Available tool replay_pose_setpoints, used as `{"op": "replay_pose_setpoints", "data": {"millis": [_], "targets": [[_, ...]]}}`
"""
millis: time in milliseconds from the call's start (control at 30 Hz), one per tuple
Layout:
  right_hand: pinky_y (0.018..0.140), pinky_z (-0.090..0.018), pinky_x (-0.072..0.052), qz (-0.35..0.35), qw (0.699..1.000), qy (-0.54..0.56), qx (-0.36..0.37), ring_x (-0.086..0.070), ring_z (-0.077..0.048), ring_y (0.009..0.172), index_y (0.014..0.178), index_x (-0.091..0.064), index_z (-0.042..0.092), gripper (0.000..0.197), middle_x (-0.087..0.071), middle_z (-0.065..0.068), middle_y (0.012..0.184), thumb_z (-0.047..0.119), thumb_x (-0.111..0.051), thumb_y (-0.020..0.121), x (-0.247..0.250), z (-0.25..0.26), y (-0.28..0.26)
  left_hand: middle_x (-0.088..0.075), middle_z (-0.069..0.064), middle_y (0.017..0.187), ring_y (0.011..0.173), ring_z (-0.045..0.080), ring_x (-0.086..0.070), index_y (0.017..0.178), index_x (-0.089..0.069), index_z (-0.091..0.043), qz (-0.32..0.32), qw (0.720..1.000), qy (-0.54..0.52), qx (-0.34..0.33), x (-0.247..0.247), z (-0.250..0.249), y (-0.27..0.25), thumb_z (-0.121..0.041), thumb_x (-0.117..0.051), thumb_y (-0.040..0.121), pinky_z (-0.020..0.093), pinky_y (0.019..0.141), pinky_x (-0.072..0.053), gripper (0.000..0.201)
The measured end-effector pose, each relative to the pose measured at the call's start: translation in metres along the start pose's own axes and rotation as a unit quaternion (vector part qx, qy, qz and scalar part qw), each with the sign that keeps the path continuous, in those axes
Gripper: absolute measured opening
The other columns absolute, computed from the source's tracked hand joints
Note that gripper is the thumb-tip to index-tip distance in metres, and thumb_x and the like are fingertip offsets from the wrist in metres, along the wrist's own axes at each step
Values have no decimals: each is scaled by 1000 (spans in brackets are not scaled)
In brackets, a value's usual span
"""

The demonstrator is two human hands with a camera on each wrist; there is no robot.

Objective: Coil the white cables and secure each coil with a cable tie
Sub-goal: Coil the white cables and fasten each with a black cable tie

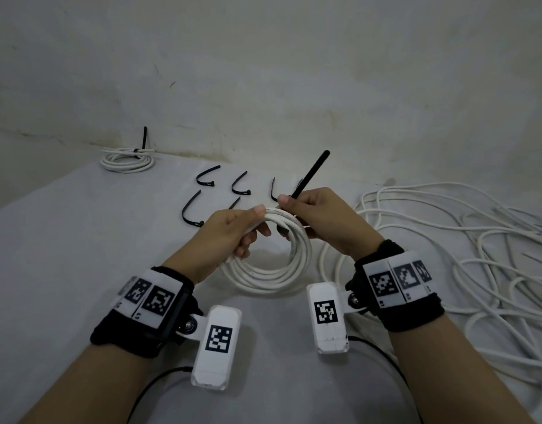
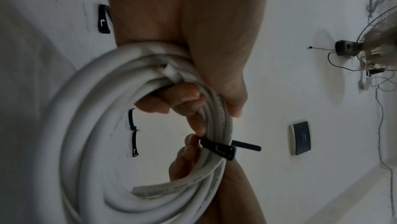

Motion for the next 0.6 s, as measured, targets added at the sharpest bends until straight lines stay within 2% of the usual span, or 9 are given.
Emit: {"op": "replay_pose_setpoints", "data": {"millis": [100,200,300,400,467,533,600], "targets": [[66,-29,-57,12,1000,10,-20,-67,-18,61,82,-70,1,27,-69,-12,69,23,-58,95,-1,-2,1,-38,-3,52,45,9,-34,79,-65,-4,5,1000,-4,1,-3,0,-1,-54,-50,75,24,54,-38,53],[58,-28,-56,27,997,60,-43,-62,-19,57,91,-65,6,13,-67,-9,66,16,-57,95,-5,-3,1,-42,-2,53,45,9,-37,84,-64,-5,0,1000,-1,-9,-5,0,-1,-45,-50,86,25,54,-40,42],[51,-27,-52,12,995,81,-62,-59,-18,50,92,-58,5,10,-64,-9,61,15,-56,95,-8,-6,4,-55,2,62,53,13,-47,101,-62,-12,-19,999,15,-33,-4,-3,-2,-33,-50,93,27,58,-47,25],[47,-25,-48,-11,995,73,-65,-55,-16,46,97,-60,0,16,-62,-7,59,15,-54,97,-9,-10,7,-66,3,78,60,15,-54,110,-64,-25,-7,996,53,-74,-4,-6,-3,-32,-47,95,26,61,-51,23],[46,-24,-46,-13,996,72,-60,-53,-15,45,91,-61,2,15,-62,-5,57,13,-53,96,-11,-11,7,-65,3,85,59,14,-52,114,-64,-30,14,992,79,-98,-6,-9,-5,-33,-44,94,24,59,-49,28],[45,-24,-45,-19,995,84,-59,-52,-15,44,88,-58,3,15,-60,-6,54,11,-51,97,-12,-11,7,-64,-5,81,56,10,-48,116,-63,-32,30,989,96,-108,-8,-12,-6,-37,-47,89,22,55,-45,31],[43,-24,-45,-25,993,100,-60,-51,-15,42,90,-57,1,14,-59,-8,54,8,-48,98,-13,-10,7,-64,-18,69,52,-1,-49,113,-62,-29,31,987,101,-123,-12,-16,-8,-32,-55,86,13,52,-43,28]]}}
Point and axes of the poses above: each hand's wrist, its own y-axis towards the middle knuckle, its own x-axis out of the back of the hand, z = x × y, the point moved 3 cm from there along y, towards the middle knuckle
